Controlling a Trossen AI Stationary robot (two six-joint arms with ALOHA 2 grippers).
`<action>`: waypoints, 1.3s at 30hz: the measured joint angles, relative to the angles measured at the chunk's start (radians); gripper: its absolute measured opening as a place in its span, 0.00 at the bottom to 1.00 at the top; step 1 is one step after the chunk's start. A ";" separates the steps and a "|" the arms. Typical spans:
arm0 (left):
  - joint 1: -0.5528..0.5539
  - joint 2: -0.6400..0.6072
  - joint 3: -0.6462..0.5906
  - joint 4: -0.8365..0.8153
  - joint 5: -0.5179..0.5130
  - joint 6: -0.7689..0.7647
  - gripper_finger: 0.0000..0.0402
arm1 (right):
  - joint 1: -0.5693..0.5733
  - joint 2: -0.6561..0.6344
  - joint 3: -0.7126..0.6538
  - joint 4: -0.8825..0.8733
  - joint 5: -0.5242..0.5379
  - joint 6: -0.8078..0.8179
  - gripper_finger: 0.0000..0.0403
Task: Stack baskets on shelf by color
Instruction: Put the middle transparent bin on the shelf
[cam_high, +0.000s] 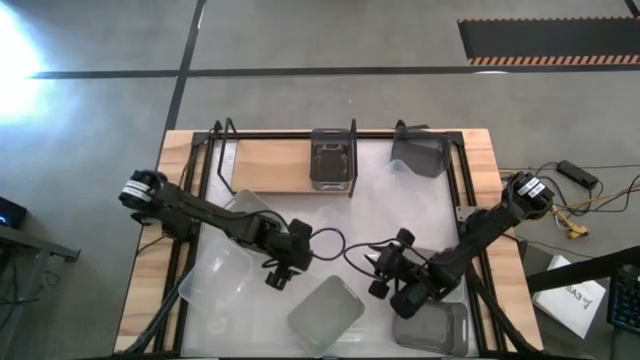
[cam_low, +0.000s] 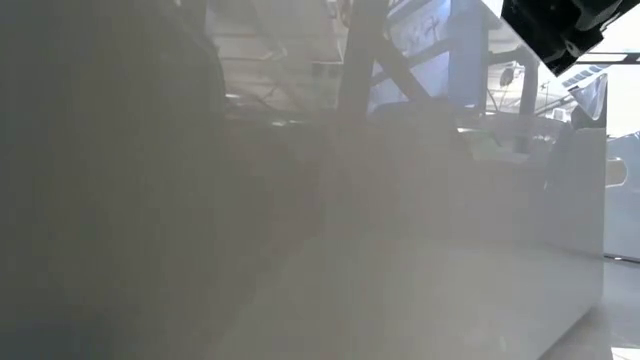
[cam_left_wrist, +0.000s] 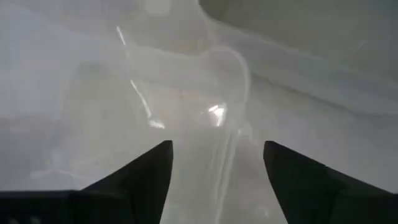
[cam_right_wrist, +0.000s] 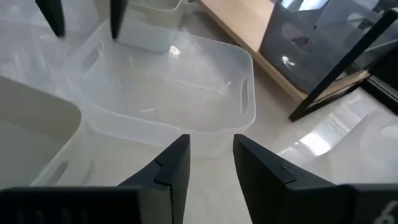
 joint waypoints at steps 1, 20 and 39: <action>-0.002 0.014 -0.002 -0.001 -0.014 -0.003 0.57 | 0.003 0.000 -0.003 0.006 0.011 -0.001 0.28; -0.014 0.063 0.015 0.007 -0.057 -0.087 0.01 | 0.004 0.000 -0.013 0.022 0.066 -0.022 0.25; -0.099 -0.439 0.041 -0.163 -0.432 -0.186 0.00 | 0.004 0.001 -0.014 0.024 0.066 -0.058 0.22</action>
